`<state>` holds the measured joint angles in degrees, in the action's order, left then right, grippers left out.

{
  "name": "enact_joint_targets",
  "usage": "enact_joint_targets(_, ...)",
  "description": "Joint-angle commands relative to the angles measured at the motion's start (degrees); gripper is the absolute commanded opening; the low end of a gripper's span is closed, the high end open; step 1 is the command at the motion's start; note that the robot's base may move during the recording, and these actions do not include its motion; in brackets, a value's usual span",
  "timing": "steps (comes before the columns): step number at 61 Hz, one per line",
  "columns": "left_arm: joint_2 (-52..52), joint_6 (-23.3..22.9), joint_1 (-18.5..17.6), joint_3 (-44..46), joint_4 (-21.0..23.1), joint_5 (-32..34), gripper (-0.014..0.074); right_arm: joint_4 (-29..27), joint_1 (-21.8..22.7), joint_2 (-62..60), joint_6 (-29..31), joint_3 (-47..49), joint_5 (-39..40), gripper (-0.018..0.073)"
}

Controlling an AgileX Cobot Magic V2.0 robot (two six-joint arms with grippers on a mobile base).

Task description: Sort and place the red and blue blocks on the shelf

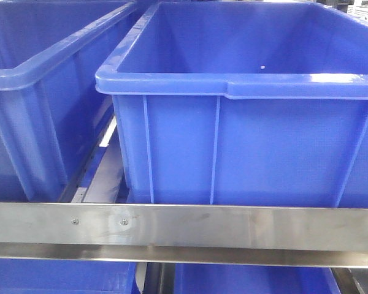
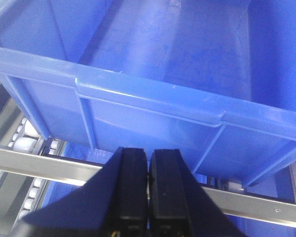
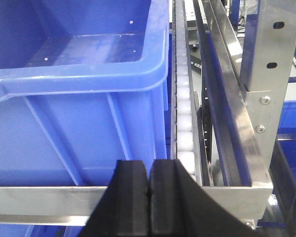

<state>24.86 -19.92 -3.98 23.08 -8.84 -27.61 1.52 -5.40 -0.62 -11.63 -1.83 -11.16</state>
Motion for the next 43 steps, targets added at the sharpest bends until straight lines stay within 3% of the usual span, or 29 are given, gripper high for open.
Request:
enact_joint_targets(1,0.23,-0.08,-0.03,1.54,-0.47,4.55,0.0135,0.01,0.4,-1.12,0.1,1.22,4.85,0.0053)
enact_joint_targets(15,0.23,-0.08,-0.03,1.54,-0.47,4.55,0.0135,0.01,0.4,-1.12,0.1,1.22,4.85,0.0053)
enact_joint_targets(24,-4.92,-0.08,-0.03,1.54,-0.63,4.55,0.0135,0.01,0.4,-1.12,0.1,1.22,4.85,0.0053)
enact_joint_targets(32,-10.52,-0.08,-0.03,-0.47,-7.18,5.63,0.0135,0.01,0.4,-1.12,0.1,1.22,4.85,0.0053)
enact_joint_targets(43,-18.19,-0.08,-0.03,-10.73,-9.78,13.33,0.0135,0.01,0.4,-1.12,0.1,1.22,4.85,0.0053)
